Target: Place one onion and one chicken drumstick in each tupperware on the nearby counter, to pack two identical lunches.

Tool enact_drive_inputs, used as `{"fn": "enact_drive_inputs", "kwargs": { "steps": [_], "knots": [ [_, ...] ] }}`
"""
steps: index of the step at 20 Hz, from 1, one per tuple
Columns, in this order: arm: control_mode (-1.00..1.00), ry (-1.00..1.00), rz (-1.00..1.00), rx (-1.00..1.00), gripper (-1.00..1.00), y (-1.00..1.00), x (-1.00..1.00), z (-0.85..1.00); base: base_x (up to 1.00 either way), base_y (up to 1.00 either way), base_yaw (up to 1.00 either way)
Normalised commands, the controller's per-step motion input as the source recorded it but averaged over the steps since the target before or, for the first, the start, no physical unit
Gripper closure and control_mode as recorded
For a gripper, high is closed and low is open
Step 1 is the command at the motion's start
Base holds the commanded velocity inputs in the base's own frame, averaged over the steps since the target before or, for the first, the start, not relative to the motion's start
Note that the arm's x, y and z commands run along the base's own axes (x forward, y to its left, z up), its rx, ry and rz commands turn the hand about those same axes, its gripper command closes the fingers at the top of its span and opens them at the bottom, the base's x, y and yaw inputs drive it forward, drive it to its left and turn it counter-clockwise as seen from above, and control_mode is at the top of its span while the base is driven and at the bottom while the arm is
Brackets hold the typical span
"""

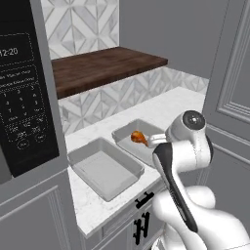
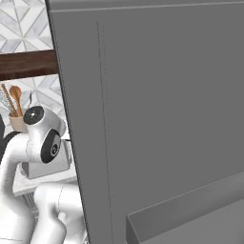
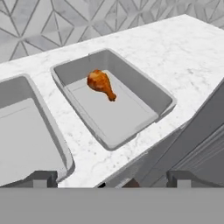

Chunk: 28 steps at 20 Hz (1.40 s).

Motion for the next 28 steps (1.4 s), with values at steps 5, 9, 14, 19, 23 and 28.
{"fn": "enact_drive_inputs", "kwargs": {
  "steps": [5, 9, 14, 19, 23, 28],
  "knots": [
    [1.0, -0.15, 0.0, 0.0, -1.0, 0.0, -0.8, -0.01, -0.2, -0.04, 0.0],
    [1.0, 0.0, 0.0, 0.0, -1.0, 0.0, 0.0, 0.0, -1.0, -0.28, 0.0],
    [1.0, 0.0, 0.0, 0.0, -1.0, 0.0, 0.0, 0.0, -1.0, 0.02, 0.0],
    [1.0, 0.0, 0.0, 0.0, -1.0, 0.0, 0.0, 0.0, -1.0, 0.29, -0.13],
    [1.0, 0.0, 0.0, 0.0, -1.0, 0.0, 0.0, 0.0, -0.87, 0.0, -0.56],
    [1.0, 0.0, 0.0, 0.0, -1.0, 0.0, 0.0, 0.0, -0.34, 0.0, -0.6]
  ]
}}
